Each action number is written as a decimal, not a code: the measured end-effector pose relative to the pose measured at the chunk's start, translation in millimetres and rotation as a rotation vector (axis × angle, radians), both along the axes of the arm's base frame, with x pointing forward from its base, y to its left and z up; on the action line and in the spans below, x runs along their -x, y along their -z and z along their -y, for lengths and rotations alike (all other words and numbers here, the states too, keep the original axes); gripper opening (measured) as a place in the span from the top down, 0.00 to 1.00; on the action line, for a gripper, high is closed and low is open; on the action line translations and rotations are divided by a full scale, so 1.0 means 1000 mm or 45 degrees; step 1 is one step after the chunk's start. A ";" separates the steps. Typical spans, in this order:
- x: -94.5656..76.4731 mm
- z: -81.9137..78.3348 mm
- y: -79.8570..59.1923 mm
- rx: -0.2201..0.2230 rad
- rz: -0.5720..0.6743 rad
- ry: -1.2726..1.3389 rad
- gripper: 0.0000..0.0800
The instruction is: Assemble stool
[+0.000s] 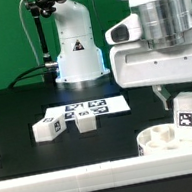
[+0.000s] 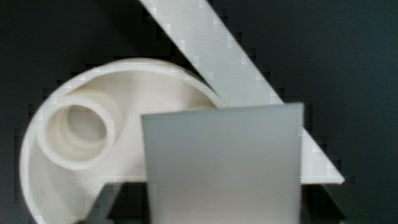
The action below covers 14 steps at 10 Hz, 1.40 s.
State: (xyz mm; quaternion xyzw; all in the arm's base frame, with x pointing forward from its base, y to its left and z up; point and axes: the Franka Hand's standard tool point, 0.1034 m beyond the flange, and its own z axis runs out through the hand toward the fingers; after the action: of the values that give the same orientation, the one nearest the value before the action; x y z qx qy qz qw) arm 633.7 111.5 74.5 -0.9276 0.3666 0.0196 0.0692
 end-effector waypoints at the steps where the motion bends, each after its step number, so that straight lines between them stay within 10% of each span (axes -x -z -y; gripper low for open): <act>1: 0.000 0.000 0.000 -0.003 -0.010 0.071 0.57; 14: 0.003 -0.005 0.001 -0.230 -0.161 1.394 0.57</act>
Offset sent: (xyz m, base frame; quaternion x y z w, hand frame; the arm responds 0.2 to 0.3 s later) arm 0.0000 0.0000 0.0000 0.0000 0.0000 0.1938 0.9810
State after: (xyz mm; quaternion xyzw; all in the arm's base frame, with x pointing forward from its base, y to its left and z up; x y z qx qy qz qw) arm 631.2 116.2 73.9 -0.5891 0.7953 0.0676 0.1264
